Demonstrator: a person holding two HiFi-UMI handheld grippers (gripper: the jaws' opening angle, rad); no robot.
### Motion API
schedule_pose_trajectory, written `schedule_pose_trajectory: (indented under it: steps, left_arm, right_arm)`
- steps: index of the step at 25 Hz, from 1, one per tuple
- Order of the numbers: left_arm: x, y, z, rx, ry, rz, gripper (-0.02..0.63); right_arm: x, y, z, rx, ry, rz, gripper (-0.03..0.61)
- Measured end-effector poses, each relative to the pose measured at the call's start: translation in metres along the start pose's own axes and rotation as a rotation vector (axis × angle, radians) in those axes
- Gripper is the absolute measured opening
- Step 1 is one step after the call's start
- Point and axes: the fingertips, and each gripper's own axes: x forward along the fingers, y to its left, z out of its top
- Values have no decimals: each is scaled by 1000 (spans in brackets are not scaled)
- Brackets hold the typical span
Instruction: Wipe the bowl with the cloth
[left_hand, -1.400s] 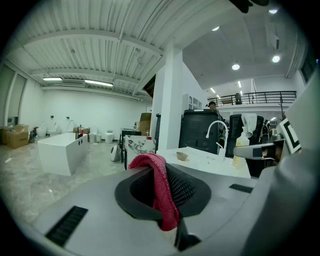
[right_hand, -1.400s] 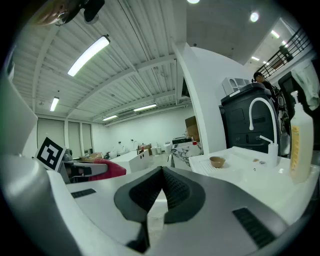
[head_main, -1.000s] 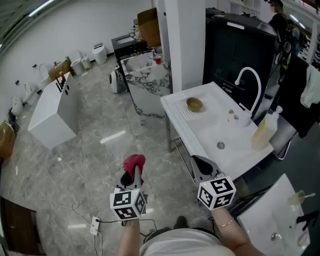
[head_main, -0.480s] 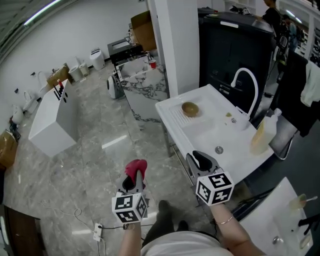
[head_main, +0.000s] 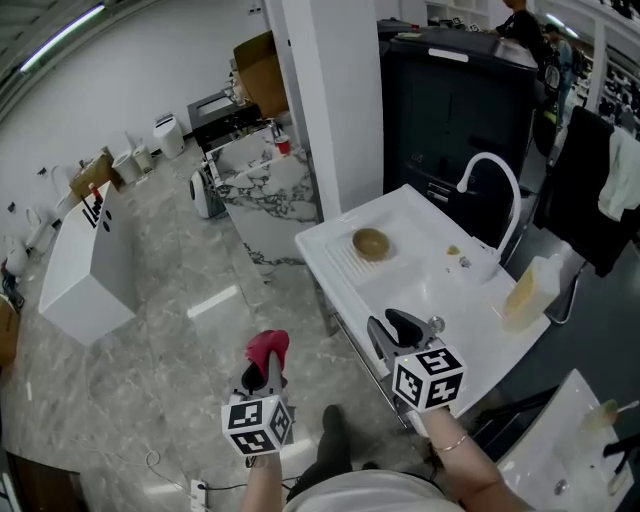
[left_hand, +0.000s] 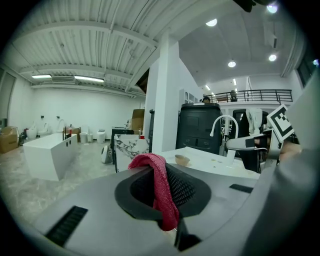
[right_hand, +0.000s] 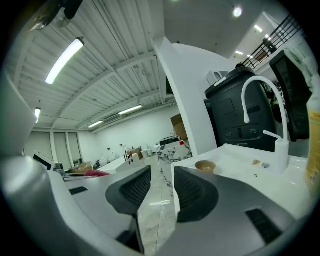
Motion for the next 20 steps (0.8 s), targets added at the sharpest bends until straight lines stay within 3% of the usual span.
schedule_pose_trajectory:
  steps: [11,20]
  left_arm:
    - [147,71,46,-3,18,-87,44]
    - [236,104,69,-3,21,-170,44]
  right_arm:
    - [132,-46,37,28,20,-130,153]
    - [195,-92,58,38,9,-274,153]
